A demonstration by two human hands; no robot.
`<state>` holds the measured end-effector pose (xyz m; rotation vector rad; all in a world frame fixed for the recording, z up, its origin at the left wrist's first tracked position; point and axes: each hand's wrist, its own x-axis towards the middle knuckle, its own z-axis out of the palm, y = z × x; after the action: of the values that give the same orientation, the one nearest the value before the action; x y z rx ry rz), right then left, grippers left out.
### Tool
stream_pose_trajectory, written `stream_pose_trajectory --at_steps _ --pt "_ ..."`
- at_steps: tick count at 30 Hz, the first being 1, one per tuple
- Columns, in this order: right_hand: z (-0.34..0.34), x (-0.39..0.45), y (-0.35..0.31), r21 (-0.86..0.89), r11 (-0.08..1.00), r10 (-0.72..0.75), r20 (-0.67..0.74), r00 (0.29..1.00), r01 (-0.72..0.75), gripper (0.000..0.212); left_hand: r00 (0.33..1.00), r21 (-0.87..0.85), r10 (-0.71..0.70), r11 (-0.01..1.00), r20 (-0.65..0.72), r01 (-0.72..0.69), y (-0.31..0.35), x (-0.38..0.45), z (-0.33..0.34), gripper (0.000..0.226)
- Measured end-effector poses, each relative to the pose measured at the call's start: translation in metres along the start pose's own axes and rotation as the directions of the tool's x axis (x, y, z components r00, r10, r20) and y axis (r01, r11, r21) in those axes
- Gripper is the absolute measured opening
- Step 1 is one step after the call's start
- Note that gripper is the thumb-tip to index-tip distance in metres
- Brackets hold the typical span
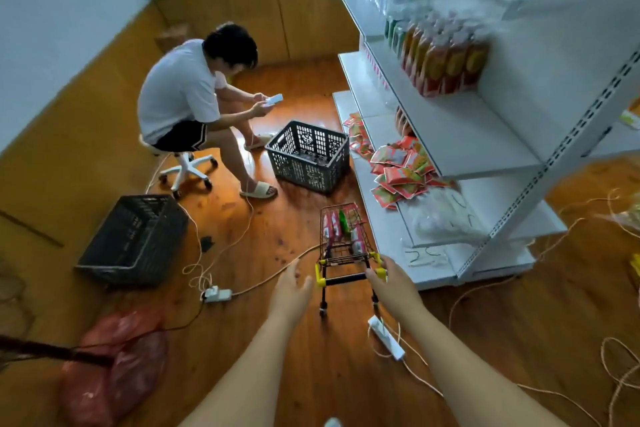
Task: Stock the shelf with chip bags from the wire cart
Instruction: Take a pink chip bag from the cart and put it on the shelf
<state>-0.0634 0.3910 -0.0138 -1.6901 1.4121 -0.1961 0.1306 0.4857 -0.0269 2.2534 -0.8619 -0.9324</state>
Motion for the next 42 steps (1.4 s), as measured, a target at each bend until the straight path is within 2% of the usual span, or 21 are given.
stream_pose_trajectory --at_steps 6,16,22,28,31,35,39,42 --pt "0.038 0.083 -0.027 -0.111 0.993 0.057 0.076 0.995 -0.048 0.069 0.996 0.018 -0.075 0.997 0.056 0.074 -0.016 0.087 -0.019 0.059" --pt "0.072 0.277 -0.031 -0.116 0.959 0.273 0.152 0.950 -0.257 0.065 0.947 0.034 -0.227 0.974 0.227 0.225 0.001 0.272 0.019 0.058" --pt "0.105 0.384 -0.016 -0.098 0.915 0.403 0.202 0.893 -0.391 0.060 0.902 -0.050 -0.297 0.943 0.313 0.328 0.002 0.392 0.080 0.055" --pt "0.179 0.496 0.030 0.030 0.900 0.418 0.221 0.881 -0.434 0.047 0.878 -0.122 -0.304 0.921 0.370 0.371 -0.042 0.501 0.171 0.051" --pt "0.222 0.554 0.069 0.061 0.900 0.410 0.223 0.884 -0.432 0.046 0.864 -0.099 -0.358 0.904 0.354 0.415 -0.079 0.547 0.219 0.056" --pt "0.269 0.616 0.117 0.081 0.882 0.440 0.210 0.873 -0.464 0.047 0.887 0.020 -0.320 0.943 0.334 0.333 -0.112 0.577 0.276 0.063" --pt "0.292 0.648 0.151 0.133 0.847 0.478 0.230 0.848 -0.514 0.054 0.928 0.127 -0.346 0.935 0.139 0.330 -0.116 0.590 0.308 0.066" --pt "0.295 0.658 0.170 0.255 0.809 0.464 0.278 0.841 -0.530 0.053 0.944 0.161 -0.320 0.939 0.084 0.304 -0.116 0.591 0.318 0.068"
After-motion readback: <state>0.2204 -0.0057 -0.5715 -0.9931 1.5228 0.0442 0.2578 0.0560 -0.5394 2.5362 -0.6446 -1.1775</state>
